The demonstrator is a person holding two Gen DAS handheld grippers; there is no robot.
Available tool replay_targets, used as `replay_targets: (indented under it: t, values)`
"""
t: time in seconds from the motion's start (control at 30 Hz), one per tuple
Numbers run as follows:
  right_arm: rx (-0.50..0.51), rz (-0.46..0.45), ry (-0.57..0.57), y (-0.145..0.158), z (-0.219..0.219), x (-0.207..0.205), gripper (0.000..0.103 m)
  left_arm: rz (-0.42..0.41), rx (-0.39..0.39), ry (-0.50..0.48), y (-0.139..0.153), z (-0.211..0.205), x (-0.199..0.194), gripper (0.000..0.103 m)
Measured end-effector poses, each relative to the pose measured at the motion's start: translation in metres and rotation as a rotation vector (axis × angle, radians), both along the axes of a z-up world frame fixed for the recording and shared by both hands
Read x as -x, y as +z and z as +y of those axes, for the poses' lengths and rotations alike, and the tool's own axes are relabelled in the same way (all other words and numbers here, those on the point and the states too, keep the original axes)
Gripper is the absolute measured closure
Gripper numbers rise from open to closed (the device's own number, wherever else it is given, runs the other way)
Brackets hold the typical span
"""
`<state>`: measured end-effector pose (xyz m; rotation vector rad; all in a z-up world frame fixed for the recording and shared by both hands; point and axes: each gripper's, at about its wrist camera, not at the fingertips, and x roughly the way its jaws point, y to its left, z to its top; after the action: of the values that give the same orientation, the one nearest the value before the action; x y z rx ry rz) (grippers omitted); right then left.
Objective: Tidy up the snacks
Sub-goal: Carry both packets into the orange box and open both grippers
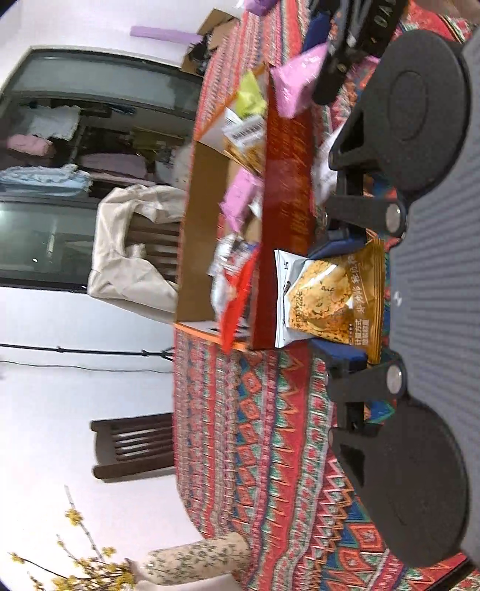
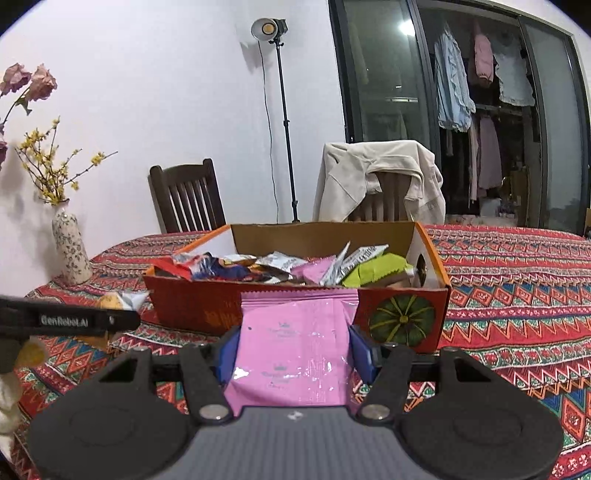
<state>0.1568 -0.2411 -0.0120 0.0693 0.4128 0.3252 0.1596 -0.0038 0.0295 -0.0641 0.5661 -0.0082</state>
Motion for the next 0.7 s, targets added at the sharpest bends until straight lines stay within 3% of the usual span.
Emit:
replay_targets:
  t: [0.37,0.7]
  values:
    - [0.038,-0.050,-0.009,0.029,0.002,-0.003,0.043,-0.084,0.013,-0.051,0.035,-0.016,-0.026,0.056]
    - [0.003,-0.057,-0.077,0.065,-0.006,-0.059,0.043,-0.131,0.029,-0.021,0.055,-0.028,-0.069,0.056]
